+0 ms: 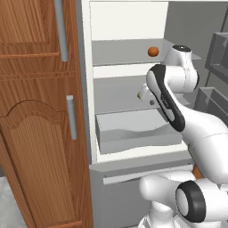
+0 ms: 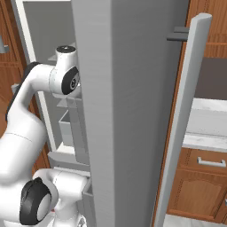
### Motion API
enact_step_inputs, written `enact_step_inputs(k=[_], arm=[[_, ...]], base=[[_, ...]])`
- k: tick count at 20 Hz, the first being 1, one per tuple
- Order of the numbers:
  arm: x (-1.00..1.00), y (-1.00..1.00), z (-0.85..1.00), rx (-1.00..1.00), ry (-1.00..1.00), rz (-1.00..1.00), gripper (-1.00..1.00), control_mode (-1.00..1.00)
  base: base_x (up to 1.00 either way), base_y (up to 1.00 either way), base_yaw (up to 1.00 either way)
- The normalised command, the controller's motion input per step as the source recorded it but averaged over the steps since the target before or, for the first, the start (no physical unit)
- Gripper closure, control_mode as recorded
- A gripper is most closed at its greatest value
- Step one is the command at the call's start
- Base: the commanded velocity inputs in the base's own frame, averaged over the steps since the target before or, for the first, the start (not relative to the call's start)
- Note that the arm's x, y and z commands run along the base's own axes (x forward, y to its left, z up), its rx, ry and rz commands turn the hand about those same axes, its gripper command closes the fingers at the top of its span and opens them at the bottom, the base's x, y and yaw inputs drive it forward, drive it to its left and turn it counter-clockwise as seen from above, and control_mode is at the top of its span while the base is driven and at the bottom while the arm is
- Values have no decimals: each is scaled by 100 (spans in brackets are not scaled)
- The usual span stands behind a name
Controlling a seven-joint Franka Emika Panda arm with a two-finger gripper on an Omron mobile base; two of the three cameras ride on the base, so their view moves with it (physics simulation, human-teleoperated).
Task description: Pick the tangerine and pear from the fridge and place them inside the tupperware on the counter.
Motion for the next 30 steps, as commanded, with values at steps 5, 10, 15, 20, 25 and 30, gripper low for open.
enact_step_inputs(k=[5, 10, 15, 20, 25, 30], arm=[[-3, 3, 0, 0, -7, 0, -100, -100], [-25, -2, 21, 0, -31, 0, -100, -100], [-19, -5, 35, 0, -29, -1, -100, -100], [0, -1, 39, 0, -22, -2, -100, -100], [0, -9, 38, 0, -4, -5, -100, -100], [0, -15, 43, 0, 0, -6, -100, -100]], base=[[0, 0, 0], [0, 0, 0], [0, 0, 0], [0, 0, 0], [0, 0, 0], [0, 0, 0]])
